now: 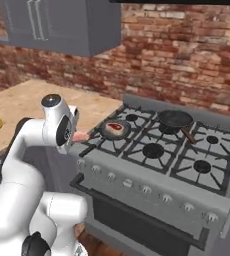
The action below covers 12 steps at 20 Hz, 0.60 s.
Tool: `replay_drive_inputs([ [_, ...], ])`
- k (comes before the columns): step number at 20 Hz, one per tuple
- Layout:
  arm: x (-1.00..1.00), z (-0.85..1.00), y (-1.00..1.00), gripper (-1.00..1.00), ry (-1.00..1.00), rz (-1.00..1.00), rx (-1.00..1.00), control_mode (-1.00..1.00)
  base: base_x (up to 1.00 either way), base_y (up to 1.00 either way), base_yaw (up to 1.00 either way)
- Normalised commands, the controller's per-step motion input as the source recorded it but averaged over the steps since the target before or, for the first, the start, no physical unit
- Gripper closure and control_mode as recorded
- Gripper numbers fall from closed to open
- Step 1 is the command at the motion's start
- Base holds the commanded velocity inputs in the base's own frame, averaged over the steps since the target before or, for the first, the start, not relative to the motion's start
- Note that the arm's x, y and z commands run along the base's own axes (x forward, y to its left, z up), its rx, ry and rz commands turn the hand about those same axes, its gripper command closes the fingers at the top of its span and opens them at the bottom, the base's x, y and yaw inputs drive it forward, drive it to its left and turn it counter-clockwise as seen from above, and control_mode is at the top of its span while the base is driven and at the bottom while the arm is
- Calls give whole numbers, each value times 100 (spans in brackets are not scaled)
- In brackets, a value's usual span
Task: Place one of the steaks on the plate and the other in the bowl. Then place the bowl in the fridge.
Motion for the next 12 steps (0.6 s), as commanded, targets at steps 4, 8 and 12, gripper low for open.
replay_drive_inputs([
  [4, 0, 0, 0, 100, 0, 0, 0, 100, -38, 41, 77],
  [8, 0, 0, 0, 100, 0, 0, 0, 100, -27, 46, 79],
  [12, 0, 0, 0, 100, 0, 0, 0, 100, -8, 76, 66],
])
